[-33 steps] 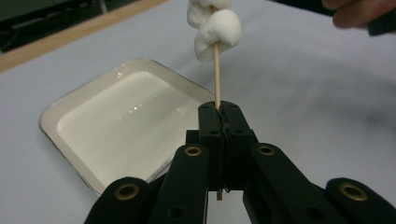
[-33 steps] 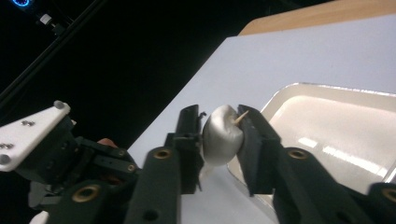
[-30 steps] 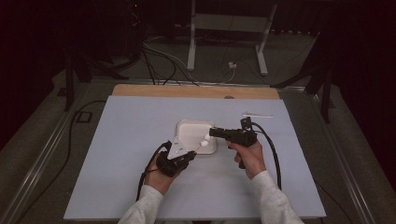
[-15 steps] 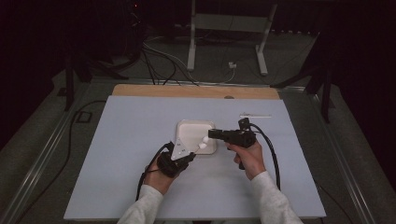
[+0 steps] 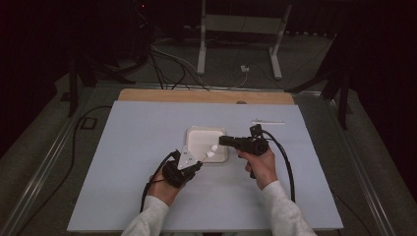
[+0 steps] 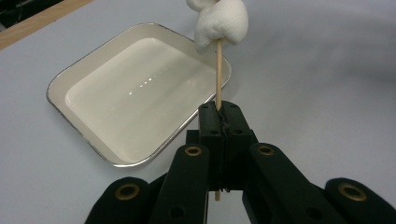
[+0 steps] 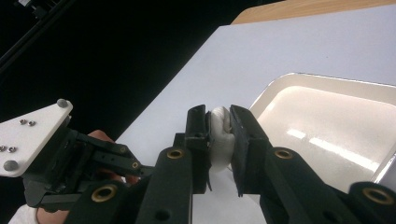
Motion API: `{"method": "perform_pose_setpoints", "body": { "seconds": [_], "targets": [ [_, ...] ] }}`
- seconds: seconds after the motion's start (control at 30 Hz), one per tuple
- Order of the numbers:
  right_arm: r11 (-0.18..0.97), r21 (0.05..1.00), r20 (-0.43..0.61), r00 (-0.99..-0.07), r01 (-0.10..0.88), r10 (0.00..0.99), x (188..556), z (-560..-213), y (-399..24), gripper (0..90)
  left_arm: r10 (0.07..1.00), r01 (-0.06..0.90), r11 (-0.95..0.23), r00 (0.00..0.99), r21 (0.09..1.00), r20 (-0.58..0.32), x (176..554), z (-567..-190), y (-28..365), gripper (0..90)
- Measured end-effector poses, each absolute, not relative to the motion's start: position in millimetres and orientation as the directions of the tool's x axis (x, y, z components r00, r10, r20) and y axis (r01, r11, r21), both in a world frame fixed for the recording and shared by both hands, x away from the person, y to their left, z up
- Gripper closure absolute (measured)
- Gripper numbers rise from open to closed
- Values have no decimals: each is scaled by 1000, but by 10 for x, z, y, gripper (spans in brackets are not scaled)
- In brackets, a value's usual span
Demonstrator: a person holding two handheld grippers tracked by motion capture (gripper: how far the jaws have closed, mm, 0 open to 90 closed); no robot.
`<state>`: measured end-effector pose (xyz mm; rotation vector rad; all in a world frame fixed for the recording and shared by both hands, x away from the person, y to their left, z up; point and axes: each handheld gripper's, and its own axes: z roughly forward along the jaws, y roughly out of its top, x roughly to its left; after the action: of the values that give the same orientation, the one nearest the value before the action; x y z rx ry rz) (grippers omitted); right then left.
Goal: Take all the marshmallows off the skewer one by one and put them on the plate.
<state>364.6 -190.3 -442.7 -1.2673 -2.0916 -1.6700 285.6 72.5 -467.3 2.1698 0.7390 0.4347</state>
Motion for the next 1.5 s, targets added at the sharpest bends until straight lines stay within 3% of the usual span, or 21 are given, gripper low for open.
{"method": "perform_pose_setpoints", "body": {
  "seconds": [1.37,1.5],
  "targets": [
    [-36,704,618,-586,710,525,3703,-4512,-1910,818,625,362,-550,776,753,83,2824,-4711,875,900],
    [-61,713,605,-570,698,556,3708,-4520,-1934,825,628,369,-593,768,716,124,2804,-4758,935,900]
  ]
}}
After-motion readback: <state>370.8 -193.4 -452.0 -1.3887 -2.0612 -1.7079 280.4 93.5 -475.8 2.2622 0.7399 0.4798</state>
